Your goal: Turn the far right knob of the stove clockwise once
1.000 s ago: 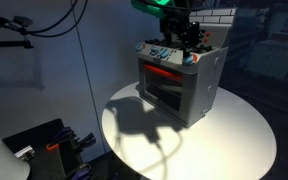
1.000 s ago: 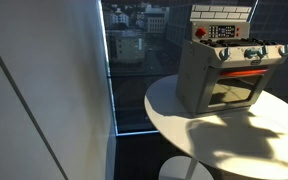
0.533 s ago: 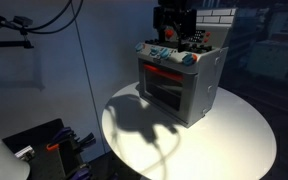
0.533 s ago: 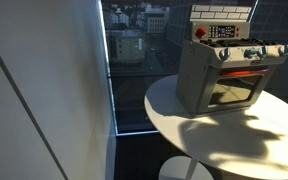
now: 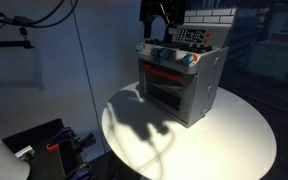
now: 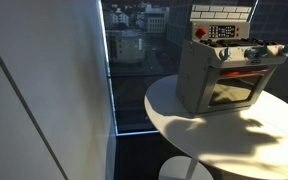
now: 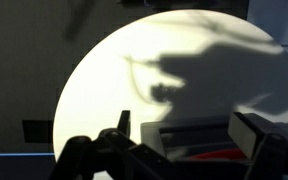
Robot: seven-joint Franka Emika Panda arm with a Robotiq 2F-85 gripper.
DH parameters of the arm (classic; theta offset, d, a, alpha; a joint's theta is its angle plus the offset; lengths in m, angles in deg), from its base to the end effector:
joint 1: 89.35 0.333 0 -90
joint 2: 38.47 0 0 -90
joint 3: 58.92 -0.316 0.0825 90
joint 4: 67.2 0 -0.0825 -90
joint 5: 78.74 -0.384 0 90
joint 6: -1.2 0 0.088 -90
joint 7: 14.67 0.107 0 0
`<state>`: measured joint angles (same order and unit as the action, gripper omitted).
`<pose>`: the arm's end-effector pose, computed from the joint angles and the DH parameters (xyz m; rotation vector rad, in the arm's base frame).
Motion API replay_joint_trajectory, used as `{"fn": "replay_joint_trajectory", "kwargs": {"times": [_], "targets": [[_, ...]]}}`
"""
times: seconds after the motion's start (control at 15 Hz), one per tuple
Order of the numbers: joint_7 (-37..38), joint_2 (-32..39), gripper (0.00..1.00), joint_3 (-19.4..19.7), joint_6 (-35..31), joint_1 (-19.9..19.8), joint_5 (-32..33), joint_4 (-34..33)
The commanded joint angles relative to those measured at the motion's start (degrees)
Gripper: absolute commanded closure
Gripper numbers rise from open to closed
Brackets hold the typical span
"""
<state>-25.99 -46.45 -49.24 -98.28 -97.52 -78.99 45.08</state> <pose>0.4839 -0.1593 0.5274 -3.0861 0.1734 0.1182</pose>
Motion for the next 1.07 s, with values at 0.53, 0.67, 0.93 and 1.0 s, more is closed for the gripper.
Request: {"fn": "replay_joint_trajectory", "kwargs": {"times": [0.53,0.67,0.93,1.0], "targets": [[0.7,-5.9,0.00,-2.4,2.8,1.6,2.7,2.8],[0.4,-7.3,0.00,-2.6,2.5,1.9,2.7,4.3],[-0.5,-10.4,0.00,-2.7,2.2,2.4,2.2,7.3],[-0.5,-11.0,0.00,-2.8,2.2,2.6,2.3,7.8]]}}
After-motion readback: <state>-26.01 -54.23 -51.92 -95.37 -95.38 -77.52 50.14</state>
